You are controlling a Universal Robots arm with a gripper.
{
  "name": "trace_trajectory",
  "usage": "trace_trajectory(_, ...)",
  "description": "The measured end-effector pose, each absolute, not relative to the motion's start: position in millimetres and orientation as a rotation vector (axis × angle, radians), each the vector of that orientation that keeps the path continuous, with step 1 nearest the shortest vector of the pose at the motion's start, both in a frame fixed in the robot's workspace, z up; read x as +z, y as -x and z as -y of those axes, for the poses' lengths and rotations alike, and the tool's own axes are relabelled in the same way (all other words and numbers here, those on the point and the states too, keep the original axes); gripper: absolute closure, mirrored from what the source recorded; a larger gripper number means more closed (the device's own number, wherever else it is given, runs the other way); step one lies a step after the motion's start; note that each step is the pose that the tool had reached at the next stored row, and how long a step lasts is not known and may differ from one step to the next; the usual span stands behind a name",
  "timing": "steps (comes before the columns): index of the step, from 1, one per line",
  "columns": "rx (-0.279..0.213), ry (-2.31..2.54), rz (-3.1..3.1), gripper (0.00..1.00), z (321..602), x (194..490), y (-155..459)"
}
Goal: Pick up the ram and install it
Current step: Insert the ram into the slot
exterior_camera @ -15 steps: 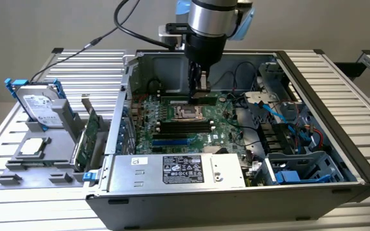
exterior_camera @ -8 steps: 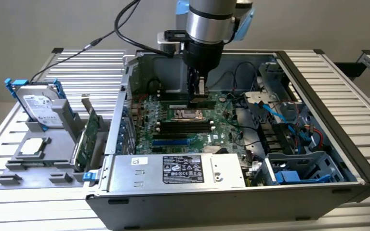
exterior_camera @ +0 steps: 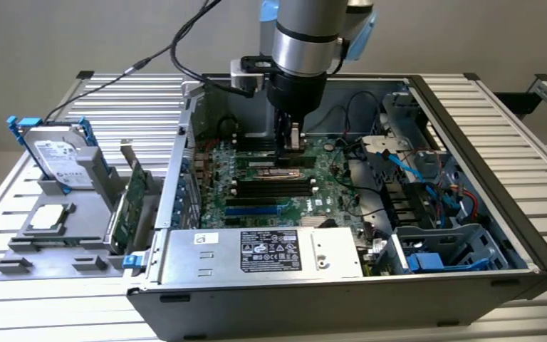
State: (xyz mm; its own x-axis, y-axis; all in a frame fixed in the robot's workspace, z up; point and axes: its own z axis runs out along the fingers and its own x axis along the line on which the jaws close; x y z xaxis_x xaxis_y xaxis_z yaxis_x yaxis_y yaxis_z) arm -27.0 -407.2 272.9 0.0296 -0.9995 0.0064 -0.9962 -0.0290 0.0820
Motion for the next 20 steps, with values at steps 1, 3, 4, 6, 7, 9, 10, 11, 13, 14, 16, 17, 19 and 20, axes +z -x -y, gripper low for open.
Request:
trace_trajectory(1,-0.08,-2.209,2.144,0.86,407,271,27)
trace_trajectory(3,-0.078,-2.21,2.144,0.86,408,267,27)
trace_trajectory(4,-0.078,-2.21,2.144,0.86,408,266,28)
trace_trajectory(6,-0.077,-2.212,2.144,0.86,408,262,28)
trace_trajectory(7,-0.076,-2.212,2.143,0.86,408,260,28)
trace_trajectory(9,-0.075,-2.215,2.141,0.86,408,257,28)
trace_trajectory(10,-0.075,-2.216,2.14,0.86,408,255,28)
trace_trajectory(11,-0.075,-2.217,2.139,0.86,408,253,28)
trace_trajectory(13,-0.075,-2.22,2.136,0.86,408,249,28)
trace_trajectory(14,-0.075,-2.221,2.135,0.86,408,247,28)
trace_trajectory(16,-0.075,-2.222,2.133,0.86,408,244,28)
trace_trajectory(17,-0.075,-2.223,2.133,0.86,408,242,28)
trace_trajectory(19,-0.075,-2.223,2.132,0.86,408,238,28)
trace_trajectory(20,-0.075,-2.223,2.132,0.86,408,237,28)
